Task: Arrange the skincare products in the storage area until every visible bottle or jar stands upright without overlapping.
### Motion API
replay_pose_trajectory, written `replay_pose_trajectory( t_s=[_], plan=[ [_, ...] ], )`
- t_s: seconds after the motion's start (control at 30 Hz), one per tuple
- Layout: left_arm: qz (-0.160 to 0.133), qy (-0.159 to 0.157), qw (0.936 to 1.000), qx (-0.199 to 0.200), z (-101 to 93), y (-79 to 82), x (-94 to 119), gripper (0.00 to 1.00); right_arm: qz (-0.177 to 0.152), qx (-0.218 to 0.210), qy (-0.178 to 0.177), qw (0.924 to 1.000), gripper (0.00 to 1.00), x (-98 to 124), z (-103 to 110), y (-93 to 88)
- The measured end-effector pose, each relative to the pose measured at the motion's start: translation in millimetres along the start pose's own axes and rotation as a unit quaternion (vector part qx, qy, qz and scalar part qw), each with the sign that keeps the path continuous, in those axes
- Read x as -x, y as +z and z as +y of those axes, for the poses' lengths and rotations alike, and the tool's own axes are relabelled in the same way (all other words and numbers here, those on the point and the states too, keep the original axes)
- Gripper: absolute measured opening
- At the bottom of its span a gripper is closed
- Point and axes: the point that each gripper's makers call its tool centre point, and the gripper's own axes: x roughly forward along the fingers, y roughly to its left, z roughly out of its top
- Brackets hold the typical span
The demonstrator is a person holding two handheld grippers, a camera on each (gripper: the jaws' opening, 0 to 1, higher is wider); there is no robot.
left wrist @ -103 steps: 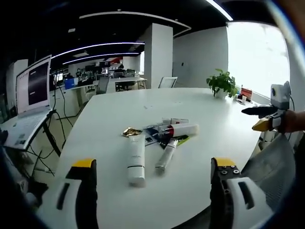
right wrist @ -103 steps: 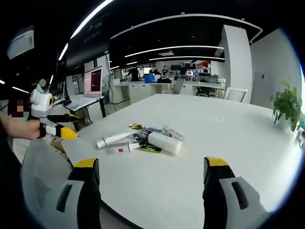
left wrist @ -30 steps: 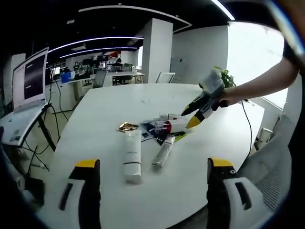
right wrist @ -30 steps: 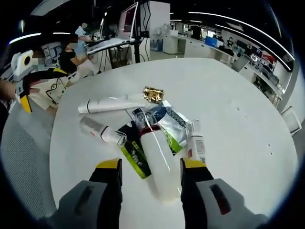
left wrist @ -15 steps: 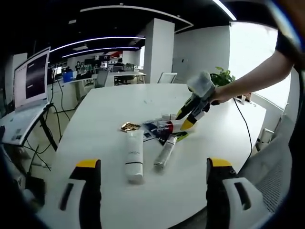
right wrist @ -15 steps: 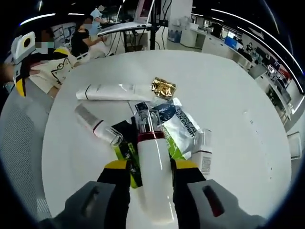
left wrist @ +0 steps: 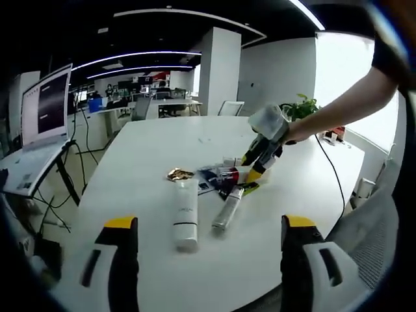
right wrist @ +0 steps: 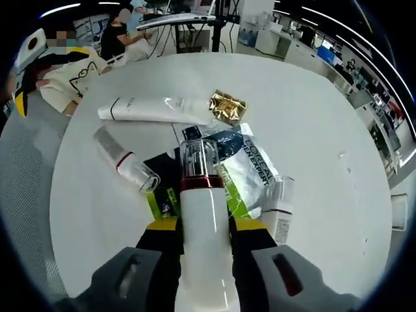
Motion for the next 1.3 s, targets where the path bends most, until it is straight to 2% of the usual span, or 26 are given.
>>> replay_pose_trajectory(
  t_s=[0.13, 0.33, 0.67, 1.03, 1.3],
  plan=[
    [0.001, 0.001, 1.0, 0.0, 1.0, -0.5, -0.1, 0.83, 0.022, 0.024, 0.004, 0.9994, 0.3, -4.8, 2.3, -1.1],
    [0.003, 0.002, 1.0, -0.001, 1.4, -1.2, -0.4, 0.83, 0.035, 0.036, 0.023, 0.9985, 0.3, -7.3, 4.0, 1.1],
    [0.009, 0.002, 0.9999, -0.004, 1.8, -3.3, -1.0, 0.81, 0.045, 0.025, 0.026, 0.9983, 0.29, -10.1, 2.9, -2.1],
    [0.016, 0.002, 0.9998, -0.01, 1.0, -5.1, -1.7, 0.81, 0.027, 0.036, -0.003, 0.999, 0.28, -6.2, 2.6, -1.1],
    [0.021, 0.002, 0.9996, -0.019, 1.1, -6.2, -2.5, 0.8, -0.02, 0.008, -0.02, 0.9996, 0.28, 13.0, 6.0, 9.2]
  ],
)
